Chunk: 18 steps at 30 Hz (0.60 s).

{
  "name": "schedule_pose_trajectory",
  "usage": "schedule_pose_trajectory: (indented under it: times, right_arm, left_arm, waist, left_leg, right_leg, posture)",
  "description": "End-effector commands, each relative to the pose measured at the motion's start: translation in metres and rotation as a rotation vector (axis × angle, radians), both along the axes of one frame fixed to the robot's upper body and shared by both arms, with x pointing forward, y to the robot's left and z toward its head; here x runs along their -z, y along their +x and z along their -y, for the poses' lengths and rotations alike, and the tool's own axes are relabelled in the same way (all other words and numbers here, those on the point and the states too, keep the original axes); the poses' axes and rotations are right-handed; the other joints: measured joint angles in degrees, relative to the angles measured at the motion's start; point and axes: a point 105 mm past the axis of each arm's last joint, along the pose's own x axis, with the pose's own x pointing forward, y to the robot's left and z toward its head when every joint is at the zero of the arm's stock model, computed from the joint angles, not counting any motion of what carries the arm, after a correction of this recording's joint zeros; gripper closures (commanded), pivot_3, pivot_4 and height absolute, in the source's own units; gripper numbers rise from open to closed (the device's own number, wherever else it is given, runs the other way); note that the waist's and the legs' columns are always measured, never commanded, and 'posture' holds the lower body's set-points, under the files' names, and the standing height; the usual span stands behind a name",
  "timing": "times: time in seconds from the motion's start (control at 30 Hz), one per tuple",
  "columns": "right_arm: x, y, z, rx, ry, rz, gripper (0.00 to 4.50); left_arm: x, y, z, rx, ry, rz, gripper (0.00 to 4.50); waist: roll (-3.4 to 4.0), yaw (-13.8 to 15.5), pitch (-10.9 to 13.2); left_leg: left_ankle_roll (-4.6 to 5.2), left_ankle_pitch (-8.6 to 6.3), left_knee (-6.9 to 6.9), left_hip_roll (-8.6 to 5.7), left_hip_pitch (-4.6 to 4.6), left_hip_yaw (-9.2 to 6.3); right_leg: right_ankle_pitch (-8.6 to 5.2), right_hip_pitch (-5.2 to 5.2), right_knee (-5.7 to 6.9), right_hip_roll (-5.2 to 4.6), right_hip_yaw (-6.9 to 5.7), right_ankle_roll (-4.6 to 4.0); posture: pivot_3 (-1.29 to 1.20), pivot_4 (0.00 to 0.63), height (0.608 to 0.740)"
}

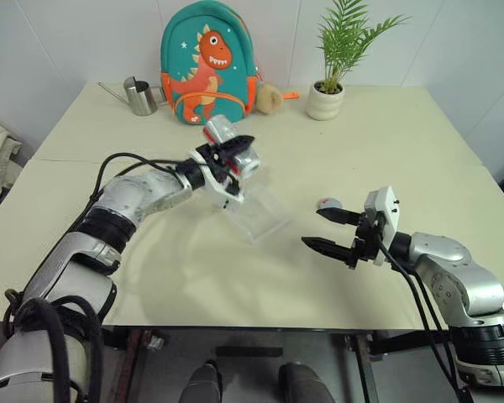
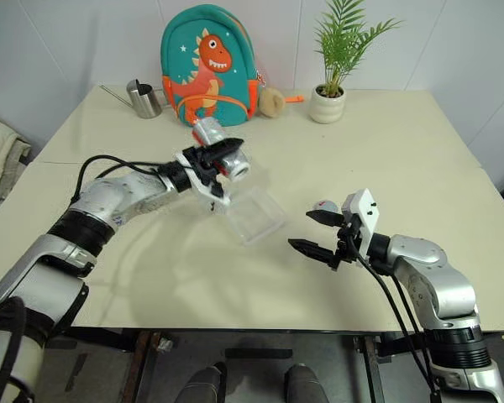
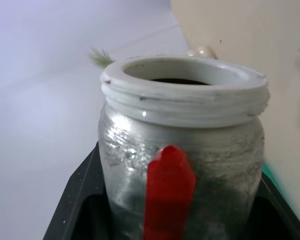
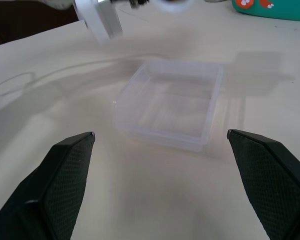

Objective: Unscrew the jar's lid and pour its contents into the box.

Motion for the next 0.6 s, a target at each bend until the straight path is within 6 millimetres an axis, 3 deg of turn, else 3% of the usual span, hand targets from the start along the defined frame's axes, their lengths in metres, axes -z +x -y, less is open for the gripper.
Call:
schedule_pose_trajectory:
  times: [0.03,0.2,0.33,0.6]
  right_arm:
    - [-0.007,-0.004,-0.006,-0.014,0.011,0.044,0.04]
    - [-0.006,-0.003,-0.01,-0.01,0.035,0.043,0.04]
    - [-0.005,-0.004,-0.012,-0.013,0.046,0.037,0.04]
    - [-0.004,-0.003,-0.011,-0.004,0.053,0.032,0.04]
  left_arm:
    - [-0.013,-0.003,0.008,0.065,0.06,0.175,2.52]
    - [-0.019,0.002,0.009,0.067,0.117,0.384,2.52]
    - [-0.024,0.0,0.016,0.108,0.168,0.455,2.52]
    - [-0.014,-0.004,0.019,0.157,0.187,0.376,2.52]
  waist:
    - [0.0,-0.1,0.0]
    - [0.0,-0.1,0.0]
    - [0.0,0.0,0.0]
    - [-0.01,-0.1,0.0]
  left_leg:
    - [0.0,0.0,0.0,0.0,0.0,0.0]
    - [0.0,0.0,-0.01,0.01,0.01,0.0]
    - [0.0,0.0,-0.01,-0.02,0.0,0.0]
    - [-0.01,0.01,-0.04,-0.02,0.0,0.0]
  right_leg:
    - [0.0,0.0,0.01,0.0,0.0,0.0]
    - [-0.01,-0.03,0.07,0.01,0.0,0.01]
    - [-0.02,-0.03,0.07,0.0,0.0,0.03]
    - [-0.03,-0.03,0.07,0.0,0.0,0.05]
  posture:
    - [0.0,0.15,0.74]
    - [0.0,0.15,0.74]
    - [0.0,0.15,0.74]
    - [0.0,0.15,0.74]
